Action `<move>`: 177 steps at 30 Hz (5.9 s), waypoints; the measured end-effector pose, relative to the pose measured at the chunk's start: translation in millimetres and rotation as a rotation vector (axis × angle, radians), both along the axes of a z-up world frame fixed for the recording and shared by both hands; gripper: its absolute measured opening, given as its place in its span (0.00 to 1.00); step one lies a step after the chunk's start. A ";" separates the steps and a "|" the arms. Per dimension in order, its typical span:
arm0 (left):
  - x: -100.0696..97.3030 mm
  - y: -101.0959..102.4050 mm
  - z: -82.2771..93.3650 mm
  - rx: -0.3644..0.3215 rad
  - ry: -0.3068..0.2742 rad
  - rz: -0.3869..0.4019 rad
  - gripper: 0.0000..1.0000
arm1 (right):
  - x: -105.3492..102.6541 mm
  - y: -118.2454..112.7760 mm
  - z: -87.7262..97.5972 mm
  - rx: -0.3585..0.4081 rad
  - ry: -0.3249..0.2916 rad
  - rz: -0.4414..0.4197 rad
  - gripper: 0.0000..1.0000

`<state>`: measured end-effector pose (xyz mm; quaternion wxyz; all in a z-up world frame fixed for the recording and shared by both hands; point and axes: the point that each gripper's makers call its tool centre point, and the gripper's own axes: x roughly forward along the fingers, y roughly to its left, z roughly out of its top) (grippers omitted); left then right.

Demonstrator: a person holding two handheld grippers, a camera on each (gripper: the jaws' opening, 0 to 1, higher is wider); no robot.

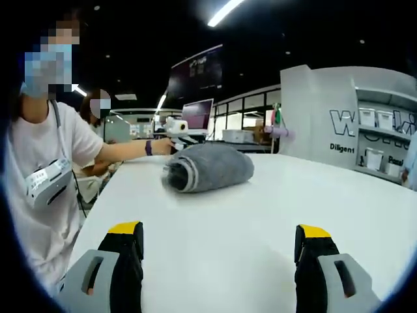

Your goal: Fold the towel on the table until its edges align and the towel forms a compact rectangular stack.

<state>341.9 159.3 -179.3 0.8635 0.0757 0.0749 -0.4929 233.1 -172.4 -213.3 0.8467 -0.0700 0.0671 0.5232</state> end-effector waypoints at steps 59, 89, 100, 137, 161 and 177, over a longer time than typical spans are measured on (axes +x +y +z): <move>-54.2 -33.6 -10.1 -0.129 0.101 -0.098 0.99 | 22.7 84.8 13.0 0.082 0.015 -0.075 0.93; -50.1 -29.9 -14.9 -0.124 0.115 -0.079 0.99 | 26.5 127.0 -0.6 -0.015 -0.017 -0.050 0.37; -49.9 -30.1 -17.0 -0.119 0.120 -0.079 0.98 | 27.0 128.0 -6.1 -0.017 0.041 -0.033 0.10; -50.9 -33.1 -21.4 -0.122 0.140 -0.083 0.97 | 132.5 71.2 -0.9 0.103 0.136 -0.128 0.01; -55.6 -40.0 -26.5 -0.117 0.153 -0.099 0.97 | 173.3 72.4 -8.6 0.058 0.144 0.041 0.01; -54.9 -39.7 -27.1 -0.117 0.167 -0.111 0.97 | 215.4 86.6 -15.0 -0.001 0.121 0.080 0.01</move>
